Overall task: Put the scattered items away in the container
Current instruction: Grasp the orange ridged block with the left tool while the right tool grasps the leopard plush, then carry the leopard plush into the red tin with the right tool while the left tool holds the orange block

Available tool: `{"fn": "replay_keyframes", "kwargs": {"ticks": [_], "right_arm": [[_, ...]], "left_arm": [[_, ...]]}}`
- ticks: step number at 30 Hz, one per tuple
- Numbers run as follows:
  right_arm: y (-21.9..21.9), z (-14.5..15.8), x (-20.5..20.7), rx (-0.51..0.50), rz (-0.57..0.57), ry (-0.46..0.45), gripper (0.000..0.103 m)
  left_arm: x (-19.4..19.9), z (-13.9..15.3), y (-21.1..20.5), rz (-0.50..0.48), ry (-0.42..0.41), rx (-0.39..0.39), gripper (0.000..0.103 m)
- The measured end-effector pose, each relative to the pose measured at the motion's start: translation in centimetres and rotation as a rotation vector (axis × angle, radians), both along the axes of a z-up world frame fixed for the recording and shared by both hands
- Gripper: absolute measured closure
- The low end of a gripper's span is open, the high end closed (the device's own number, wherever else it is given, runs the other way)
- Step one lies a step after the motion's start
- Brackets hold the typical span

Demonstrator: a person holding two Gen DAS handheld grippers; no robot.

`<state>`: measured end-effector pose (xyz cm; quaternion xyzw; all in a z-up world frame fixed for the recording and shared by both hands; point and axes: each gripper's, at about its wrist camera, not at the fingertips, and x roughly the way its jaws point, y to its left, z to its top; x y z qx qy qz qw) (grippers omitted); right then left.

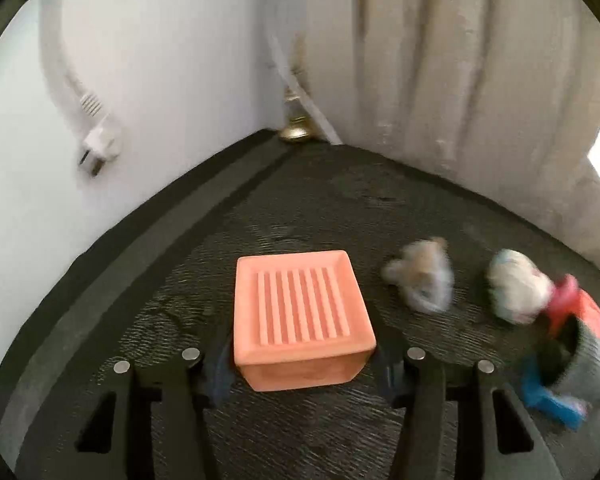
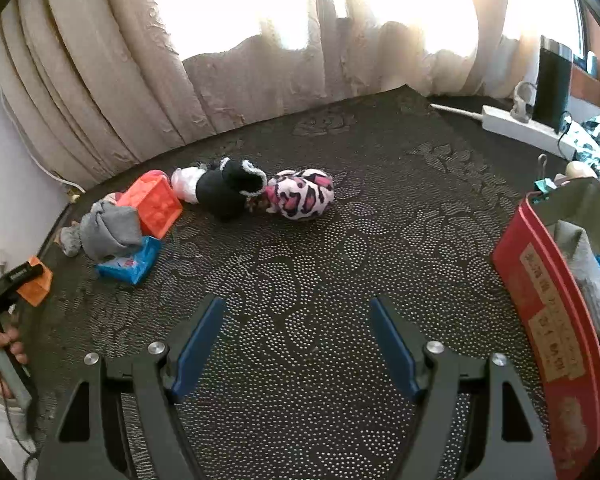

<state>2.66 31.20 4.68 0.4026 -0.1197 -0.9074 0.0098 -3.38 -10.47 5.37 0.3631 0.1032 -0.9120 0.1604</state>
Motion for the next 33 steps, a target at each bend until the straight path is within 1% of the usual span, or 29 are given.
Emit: {"fn": "replay_keyframes", "kwargs": {"ticks": [2,4,6,9,13,17,20,21,23,24,28,30,33], "right_arm": [[0.3,0.5,-0.5,-0.016,0.001,-0.007,0.025],[0.6,1.1,-1.4,-0.004,-0.001,-0.004,0.025],[0.8,1.4,-2.5,0.025,-0.013,0.001,0.025],[0.6,1.4,-4.4,0.048,-0.017,0.001,0.025],[0.4,0.7,-7.4,0.080,-0.014,-0.001,0.025],[0.6,-0.5,-10.0,0.090,-0.006,-0.024,0.025],[1.2,-1.8,-11.4,0.035,0.000,-0.055,0.025],[1.3,-2.1,-11.6,0.022,0.006,-0.063,0.034],[1.1,-2.5,-11.7,0.019,0.020,-0.061,0.041],[0.8,-2.5,-11.6,0.032,0.025,-0.053,0.048],[-0.3,-2.2,-11.0,0.083,0.037,-0.040,0.050],[-0.4,-1.9,-10.5,0.080,0.030,-0.038,0.053],[-0.2,-1.2,-9.7,0.068,0.017,-0.036,0.053]], "left_arm": [[0.6,0.7,1.8,-0.066,0.022,0.003,0.046],[1.3,1.3,3.4,-0.131,0.034,0.019,0.046],[1.9,1.6,4.9,-0.206,0.036,0.063,0.046],[2.5,1.7,6.7,-0.291,0.030,0.106,0.046],[2.2,1.5,7.9,-0.359,0.027,0.123,0.046],[2.1,1.6,8.2,-0.387,0.031,0.126,0.046],[2.2,1.5,8.4,-0.396,0.031,0.124,0.046],[2.1,1.3,8.4,-0.399,0.030,0.124,0.046],[2.0,1.2,8.6,-0.406,0.026,0.125,0.046],[1.9,1.1,8.6,-0.409,0.023,0.126,0.046],[1.4,0.6,8.5,-0.419,0.007,0.133,0.046],[1.4,0.6,8.6,-0.422,0.007,0.130,0.046],[1.4,0.6,8.6,-0.427,0.011,0.129,0.046]]}}
